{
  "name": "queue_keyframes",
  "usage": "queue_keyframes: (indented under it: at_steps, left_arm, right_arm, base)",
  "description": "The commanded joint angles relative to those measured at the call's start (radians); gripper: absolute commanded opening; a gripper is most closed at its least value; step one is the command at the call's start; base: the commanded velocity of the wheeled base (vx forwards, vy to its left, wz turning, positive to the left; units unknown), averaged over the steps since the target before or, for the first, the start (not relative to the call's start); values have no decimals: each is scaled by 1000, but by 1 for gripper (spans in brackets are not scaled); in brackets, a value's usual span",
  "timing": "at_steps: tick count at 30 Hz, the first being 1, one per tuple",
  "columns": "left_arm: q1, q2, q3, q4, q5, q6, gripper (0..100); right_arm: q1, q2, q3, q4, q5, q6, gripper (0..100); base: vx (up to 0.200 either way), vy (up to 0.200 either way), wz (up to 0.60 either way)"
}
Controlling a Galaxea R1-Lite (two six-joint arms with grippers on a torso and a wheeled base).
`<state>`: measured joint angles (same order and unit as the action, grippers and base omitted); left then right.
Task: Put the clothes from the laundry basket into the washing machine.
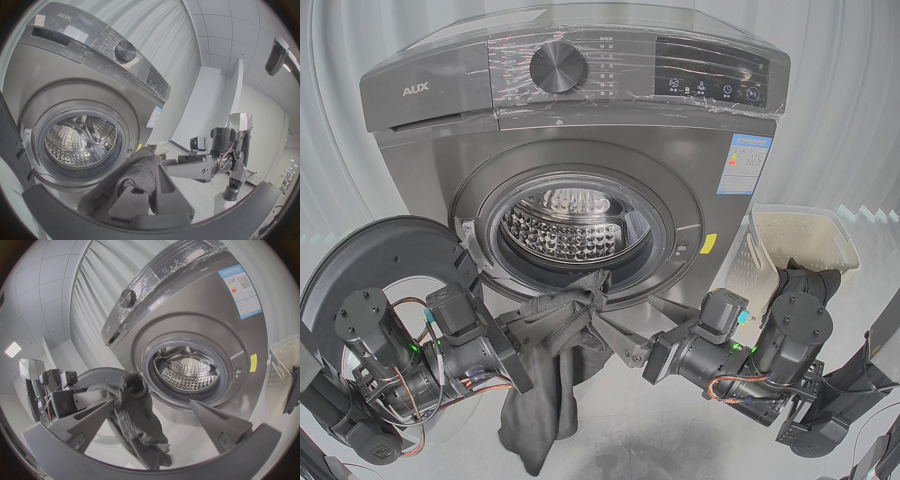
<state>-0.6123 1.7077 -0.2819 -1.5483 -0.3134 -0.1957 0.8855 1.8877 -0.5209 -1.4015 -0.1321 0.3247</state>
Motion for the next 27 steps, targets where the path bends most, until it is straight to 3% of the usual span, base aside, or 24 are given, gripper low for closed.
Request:
queue_keyframes:
  at_steps: [1,9,22,27]
  left_arm:
    - [2,-8,-2,-1,0,-1,0]
    - [8,-10,-3,-1,4,-2,0]
    - [20,-3,-14,-1,4,-16,0]
    - [28,30,-14,-1,8,-2,0]
  right_arm:
    - [-2,4,13,-1,0,-3,100]
    - [-33,5,42,-1,2,-33,100]
    - [-45,5,59,-1,2,-36,100]
    - [-62,8,59,-1,2,-38,100]
  base:
    - [0,0,0]
    - [0,0,0]
    - [0,0,0]
    - [0,0,0]
